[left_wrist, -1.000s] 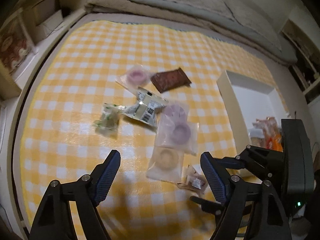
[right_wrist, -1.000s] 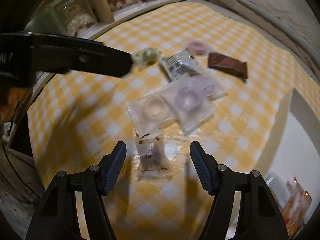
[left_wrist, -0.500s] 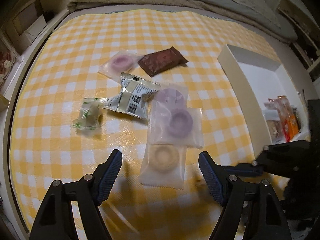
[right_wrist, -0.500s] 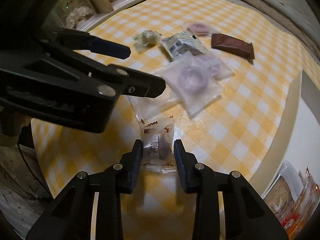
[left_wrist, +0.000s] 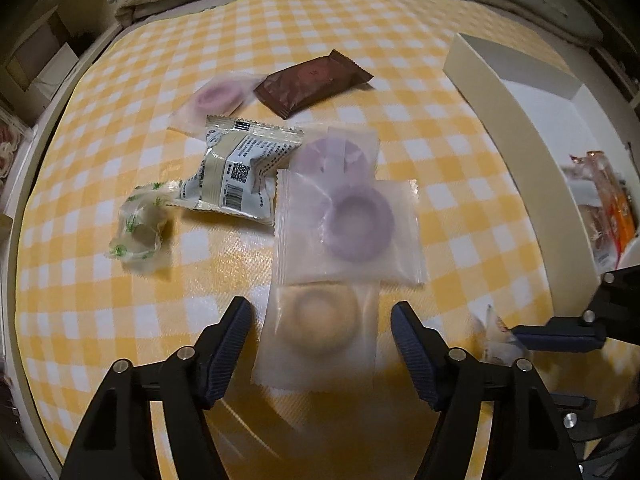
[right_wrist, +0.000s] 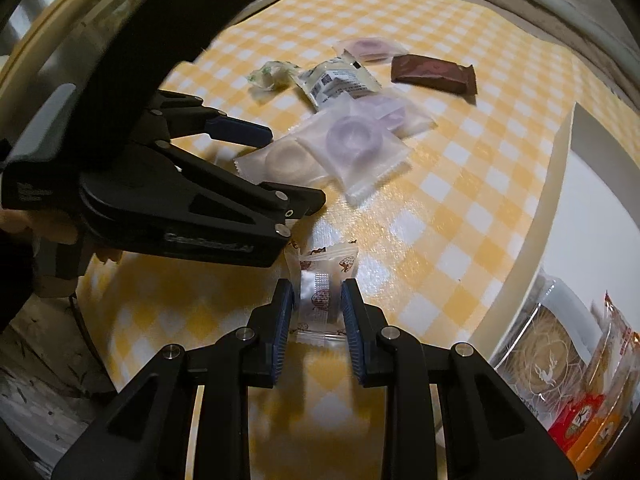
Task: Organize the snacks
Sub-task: 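Grasp the small brown-print cookie packet with right gripper while left grasps the ring cookie packet, then carry both cookie packets over the white tray, then drop both cookie packets into the tray and open both grippers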
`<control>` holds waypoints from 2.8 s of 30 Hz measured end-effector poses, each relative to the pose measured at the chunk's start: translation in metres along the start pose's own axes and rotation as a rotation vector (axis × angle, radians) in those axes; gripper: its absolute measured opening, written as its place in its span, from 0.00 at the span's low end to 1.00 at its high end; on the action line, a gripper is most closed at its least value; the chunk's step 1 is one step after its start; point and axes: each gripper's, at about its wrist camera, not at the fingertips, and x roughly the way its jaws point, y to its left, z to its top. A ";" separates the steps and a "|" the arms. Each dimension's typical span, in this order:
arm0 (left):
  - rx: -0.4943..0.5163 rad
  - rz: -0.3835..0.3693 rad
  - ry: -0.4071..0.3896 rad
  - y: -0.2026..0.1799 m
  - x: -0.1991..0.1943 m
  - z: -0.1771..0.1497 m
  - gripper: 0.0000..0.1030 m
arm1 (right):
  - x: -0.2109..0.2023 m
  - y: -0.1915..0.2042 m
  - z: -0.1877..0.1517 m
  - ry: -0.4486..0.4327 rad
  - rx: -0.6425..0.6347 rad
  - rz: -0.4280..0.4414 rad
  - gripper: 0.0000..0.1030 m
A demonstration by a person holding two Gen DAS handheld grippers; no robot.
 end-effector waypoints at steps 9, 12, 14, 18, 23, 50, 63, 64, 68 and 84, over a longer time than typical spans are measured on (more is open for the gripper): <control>0.008 0.006 0.071 -0.002 -0.011 0.001 0.51 | -0.010 -0.014 0.005 -0.027 0.060 -0.017 0.25; -0.016 -0.001 0.048 0.004 -0.030 0.000 0.50 | -0.022 -0.016 0.007 -0.058 0.073 -0.023 0.25; -0.033 -0.003 0.020 0.009 -0.045 -0.001 0.50 | -0.030 -0.017 0.009 -0.083 0.080 -0.028 0.25; -0.086 -0.024 -0.067 0.018 -0.081 -0.004 0.50 | -0.048 -0.019 0.012 -0.130 0.103 -0.041 0.25; -0.139 -0.051 -0.169 0.023 -0.118 -0.005 0.50 | -0.073 -0.027 0.016 -0.195 0.145 -0.063 0.25; -0.157 -0.282 -0.286 -0.079 -0.104 0.068 0.50 | -0.161 -0.134 -0.005 -0.381 0.462 -0.249 0.25; -0.176 -0.355 -0.247 -0.113 -0.037 0.105 0.52 | -0.165 -0.169 -0.008 -0.392 0.584 -0.275 0.25; -0.169 -0.351 -0.244 -0.115 -0.033 0.107 0.53 | -0.164 -0.171 -0.007 -0.393 0.590 -0.274 0.25; -0.137 -0.317 -0.236 -0.119 -0.023 0.108 0.76 | -0.160 -0.176 -0.002 -0.393 0.607 -0.276 0.25; -0.142 -0.250 -0.200 -0.085 -0.023 0.098 0.77 | -0.114 -0.171 0.034 -0.327 0.590 -0.237 0.25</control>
